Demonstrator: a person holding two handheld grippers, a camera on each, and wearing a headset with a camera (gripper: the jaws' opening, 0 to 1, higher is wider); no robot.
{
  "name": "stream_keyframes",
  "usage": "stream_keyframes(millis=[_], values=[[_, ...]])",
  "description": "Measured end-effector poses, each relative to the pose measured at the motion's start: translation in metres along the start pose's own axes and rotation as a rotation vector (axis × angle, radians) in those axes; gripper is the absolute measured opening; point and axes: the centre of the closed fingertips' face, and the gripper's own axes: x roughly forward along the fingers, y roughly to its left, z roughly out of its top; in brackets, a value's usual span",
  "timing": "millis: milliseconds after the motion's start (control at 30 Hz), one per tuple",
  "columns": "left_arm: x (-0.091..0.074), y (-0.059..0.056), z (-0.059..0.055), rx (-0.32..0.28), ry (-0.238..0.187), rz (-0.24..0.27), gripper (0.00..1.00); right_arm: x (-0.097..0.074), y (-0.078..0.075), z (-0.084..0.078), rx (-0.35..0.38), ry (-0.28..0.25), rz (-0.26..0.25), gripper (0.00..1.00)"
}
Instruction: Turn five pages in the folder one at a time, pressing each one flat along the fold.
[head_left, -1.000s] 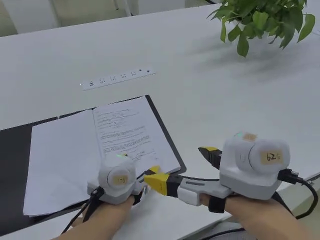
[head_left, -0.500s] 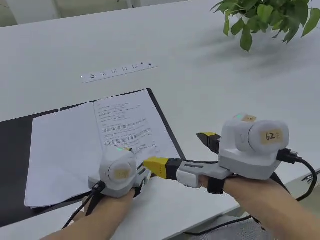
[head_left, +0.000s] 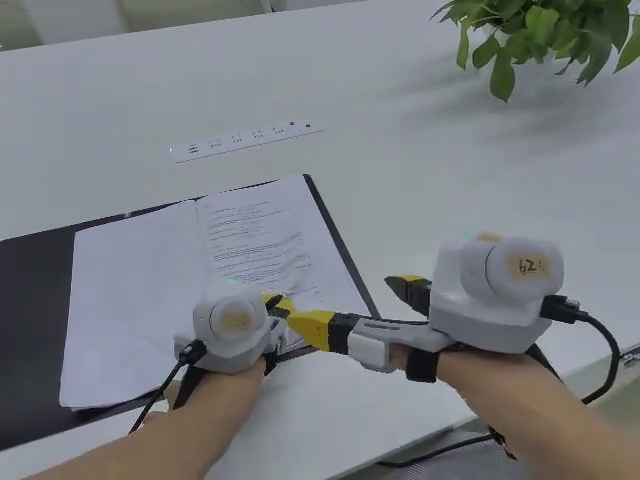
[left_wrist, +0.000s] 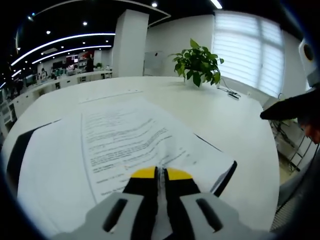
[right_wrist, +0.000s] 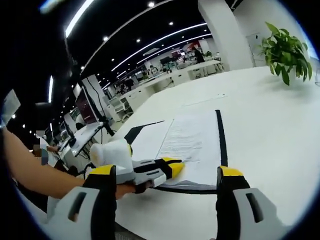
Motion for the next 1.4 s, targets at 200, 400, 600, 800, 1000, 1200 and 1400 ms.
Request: stream_keyframes(millis=[200, 400, 600, 800, 1000, 1200, 1400], values=[[0.000, 0.001, -0.001, -0.013, -0.004, -0.007, 0.04, 0.022, -0.004, -0.019, 0.323, 0.019, 0.010, 0.56], [0.000, 0.000, -0.001, -0.022, -0.007, -0.010, 0.04, 0.039, -0.013, -0.035, 0.497, 0.034, -0.013, 0.40], [0.000, 0.000, -0.001, -0.026, -0.007, -0.011, 0.04, 0.051, -0.016, -0.041, 0.517, 0.038, -0.022, 0.40], [0.000, 0.000, -0.001, -0.026, -0.007, -0.013, 0.04, 0.060, -0.025, -0.044, 0.557, 0.023, -0.054, 0.40], [0.000, 0.000, -0.002, -0.036, -0.006, -0.010, 0.04, 0.062, -0.048, -0.048, 0.632, -0.025, -0.149, 0.20], [0.000, 0.000, -0.002, -0.041, 0.001, -0.009, 0.04, 0.062, -0.058, -0.055, 0.658, -0.043, -0.207, 0.00], [-0.003, -0.002, -0.001, -0.118, 0.014, -0.016, 0.05, 0.058, -0.053, -0.053, 0.634, -0.068, -0.214, 0.00]])
